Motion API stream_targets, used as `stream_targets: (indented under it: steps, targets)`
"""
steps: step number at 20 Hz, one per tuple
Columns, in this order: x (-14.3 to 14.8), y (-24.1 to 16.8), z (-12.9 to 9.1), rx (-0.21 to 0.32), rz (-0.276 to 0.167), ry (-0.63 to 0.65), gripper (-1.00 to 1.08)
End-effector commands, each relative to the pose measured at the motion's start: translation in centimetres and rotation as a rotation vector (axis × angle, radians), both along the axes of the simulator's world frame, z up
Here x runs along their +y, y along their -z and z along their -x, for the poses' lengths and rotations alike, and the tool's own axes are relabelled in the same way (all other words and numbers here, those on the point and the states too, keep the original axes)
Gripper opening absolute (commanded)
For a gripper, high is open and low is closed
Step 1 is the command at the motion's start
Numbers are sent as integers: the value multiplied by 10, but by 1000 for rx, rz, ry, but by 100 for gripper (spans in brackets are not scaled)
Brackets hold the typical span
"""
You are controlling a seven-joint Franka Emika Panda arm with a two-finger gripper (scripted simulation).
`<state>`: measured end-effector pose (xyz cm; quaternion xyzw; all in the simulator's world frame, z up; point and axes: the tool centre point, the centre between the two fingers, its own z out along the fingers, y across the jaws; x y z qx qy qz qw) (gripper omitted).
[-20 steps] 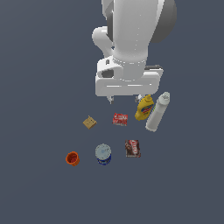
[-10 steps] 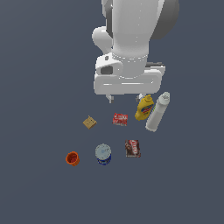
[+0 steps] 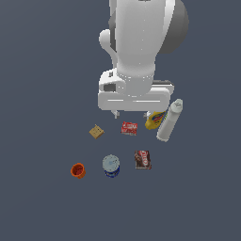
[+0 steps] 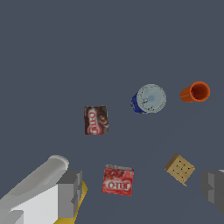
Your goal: Pick up a designated object from a clutter of objects.
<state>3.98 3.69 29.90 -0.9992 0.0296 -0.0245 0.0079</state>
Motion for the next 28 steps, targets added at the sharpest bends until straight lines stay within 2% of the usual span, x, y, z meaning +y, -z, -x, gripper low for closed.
stream_targets:
  steps: [1, 15, 21, 28]
  targets:
    - [-5, 11, -9, 5, -4, 47, 100]
    - [-52, 118, -68, 41, -13, 442, 100]
    - [-68, 154, -80, 49, -7, 557, 100]
    - [-77, 174, -85, 52, -2, 618, 100]
